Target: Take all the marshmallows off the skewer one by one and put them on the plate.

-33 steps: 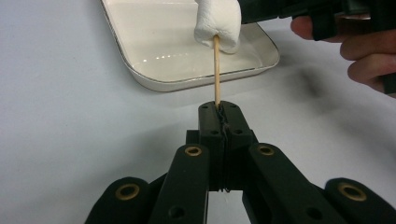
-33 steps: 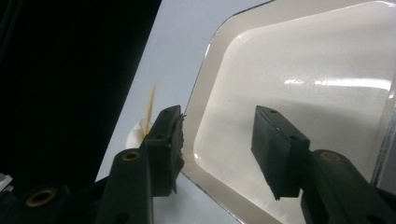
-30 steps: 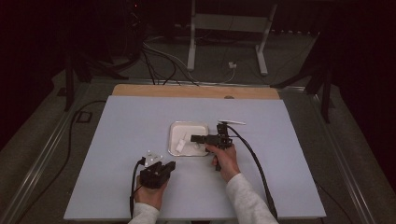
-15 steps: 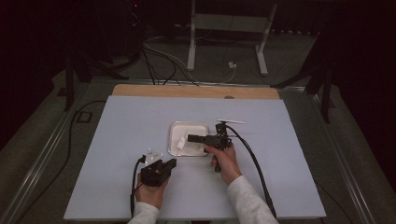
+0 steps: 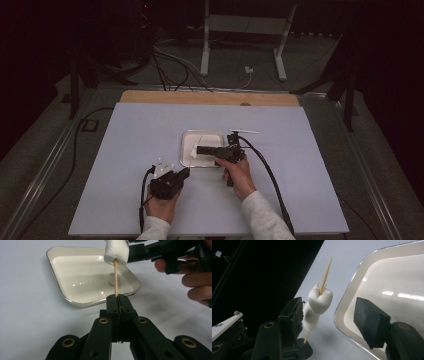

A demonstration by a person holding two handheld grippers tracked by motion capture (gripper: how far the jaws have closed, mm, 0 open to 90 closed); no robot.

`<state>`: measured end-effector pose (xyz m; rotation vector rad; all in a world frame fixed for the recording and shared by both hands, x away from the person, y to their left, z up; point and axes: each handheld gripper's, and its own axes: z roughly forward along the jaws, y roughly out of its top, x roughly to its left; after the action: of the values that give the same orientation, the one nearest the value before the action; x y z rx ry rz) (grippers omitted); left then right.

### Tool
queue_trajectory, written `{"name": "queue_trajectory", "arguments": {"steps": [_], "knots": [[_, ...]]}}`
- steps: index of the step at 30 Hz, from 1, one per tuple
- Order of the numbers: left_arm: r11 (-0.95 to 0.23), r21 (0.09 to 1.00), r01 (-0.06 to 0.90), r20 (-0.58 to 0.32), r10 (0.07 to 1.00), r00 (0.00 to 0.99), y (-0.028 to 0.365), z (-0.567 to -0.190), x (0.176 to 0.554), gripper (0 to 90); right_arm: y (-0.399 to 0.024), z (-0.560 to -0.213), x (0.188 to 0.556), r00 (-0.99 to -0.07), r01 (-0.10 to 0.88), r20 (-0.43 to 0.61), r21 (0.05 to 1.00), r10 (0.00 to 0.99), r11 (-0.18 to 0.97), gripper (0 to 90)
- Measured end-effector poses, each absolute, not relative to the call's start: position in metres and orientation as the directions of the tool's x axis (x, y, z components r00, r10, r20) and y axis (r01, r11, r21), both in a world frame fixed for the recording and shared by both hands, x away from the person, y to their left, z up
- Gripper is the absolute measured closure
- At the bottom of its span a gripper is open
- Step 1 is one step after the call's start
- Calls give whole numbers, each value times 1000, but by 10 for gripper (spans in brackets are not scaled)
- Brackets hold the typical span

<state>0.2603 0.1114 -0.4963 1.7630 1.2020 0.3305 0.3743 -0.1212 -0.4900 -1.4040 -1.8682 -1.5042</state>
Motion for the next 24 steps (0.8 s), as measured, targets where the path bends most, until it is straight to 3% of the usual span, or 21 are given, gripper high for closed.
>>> {"name": "queue_trajectory", "arguments": {"steps": [6, 12, 16, 24], "knots": [[-61, 823, 564, -275, 827, 491, 112, -496, 259, 900, -119, -490, 373, -441, 854, 796, 514, 414, -79, 538], [-71, 842, 536, -267, 807, 527, 108, -495, 258, 900, -114, -490, 372, -443, 863, 820, 500, 362, -75, 588], [-77, 841, 536, -263, 808, 527, 106, -495, 257, 900, -114, -490, 372, -437, 866, 830, 492, 346, -88, 681], [-71, 831, 552, -269, 817, 510, 107, -495, 257, 900, -116, -489, 374, -419, 869, 838, 482, 350, -113, 727]]}}
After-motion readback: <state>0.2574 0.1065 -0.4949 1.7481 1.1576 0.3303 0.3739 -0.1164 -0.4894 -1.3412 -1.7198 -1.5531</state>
